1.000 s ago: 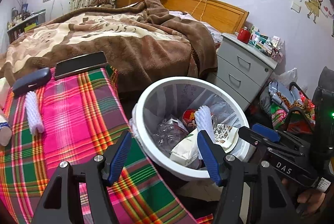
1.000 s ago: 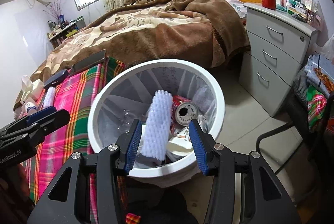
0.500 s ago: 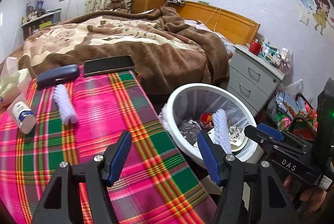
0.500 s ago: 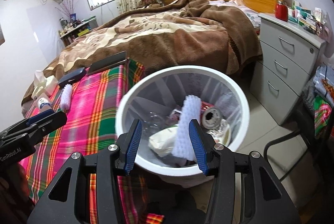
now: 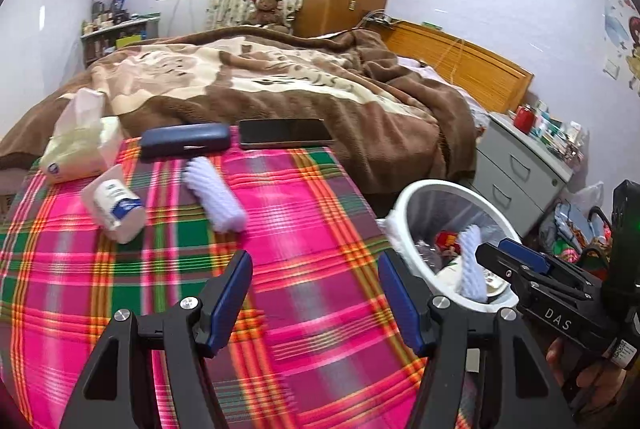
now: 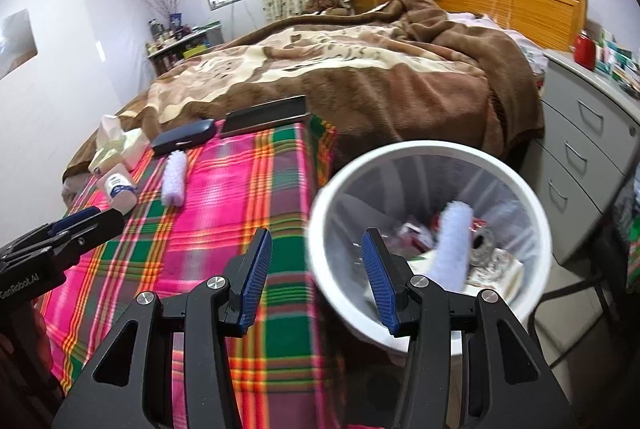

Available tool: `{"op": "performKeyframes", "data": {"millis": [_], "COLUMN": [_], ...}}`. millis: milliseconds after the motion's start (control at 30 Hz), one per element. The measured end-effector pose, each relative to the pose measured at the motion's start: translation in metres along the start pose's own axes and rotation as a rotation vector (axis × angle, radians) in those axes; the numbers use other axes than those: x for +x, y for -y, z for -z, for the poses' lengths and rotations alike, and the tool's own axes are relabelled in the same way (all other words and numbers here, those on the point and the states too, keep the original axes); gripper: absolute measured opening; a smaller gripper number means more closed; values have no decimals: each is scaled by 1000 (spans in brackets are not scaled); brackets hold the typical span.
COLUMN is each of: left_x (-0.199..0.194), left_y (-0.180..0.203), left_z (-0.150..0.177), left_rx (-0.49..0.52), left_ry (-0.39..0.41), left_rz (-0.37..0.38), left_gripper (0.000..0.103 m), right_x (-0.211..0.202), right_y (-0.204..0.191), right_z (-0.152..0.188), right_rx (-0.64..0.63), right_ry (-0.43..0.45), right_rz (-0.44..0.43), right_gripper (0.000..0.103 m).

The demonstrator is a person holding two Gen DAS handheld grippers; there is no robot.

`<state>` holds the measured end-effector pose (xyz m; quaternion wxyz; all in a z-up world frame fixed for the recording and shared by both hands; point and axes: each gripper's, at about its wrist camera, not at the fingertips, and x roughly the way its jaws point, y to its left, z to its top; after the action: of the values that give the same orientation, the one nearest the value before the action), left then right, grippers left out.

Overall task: Collect trash
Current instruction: 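Move both tools back over the remaining items on the sheet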

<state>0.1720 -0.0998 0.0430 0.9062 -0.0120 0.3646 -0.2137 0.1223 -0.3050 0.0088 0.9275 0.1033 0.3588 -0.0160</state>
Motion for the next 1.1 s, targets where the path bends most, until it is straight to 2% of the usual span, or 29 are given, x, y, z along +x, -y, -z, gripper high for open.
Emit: {"op": "performKeyframes", "data": {"millis": [400,667,867,1100], "left_x": [-14,-13,2,30], "left_y": [-75,-131,-161,-186], "left_z": [-7,-12,-17,-29], "left_rx": [-108,-205,-262,-336], "left_ry": [18,27,7,-22], "left_rz": [-78,-145,-173,-155], "left_gripper": [65,65,66,68], "right_x": [21,49,74,105], "right_y": [-45,-73,-92,-107], "right_z": [-15,-24,-33,-43], "right_rx": [-79,-134,-173,-178], "right_ry": [-12,-50,-80,-111], "right_rz": [-76,-140,-167,-201], "right_gripper": [49,54,54,54]}}
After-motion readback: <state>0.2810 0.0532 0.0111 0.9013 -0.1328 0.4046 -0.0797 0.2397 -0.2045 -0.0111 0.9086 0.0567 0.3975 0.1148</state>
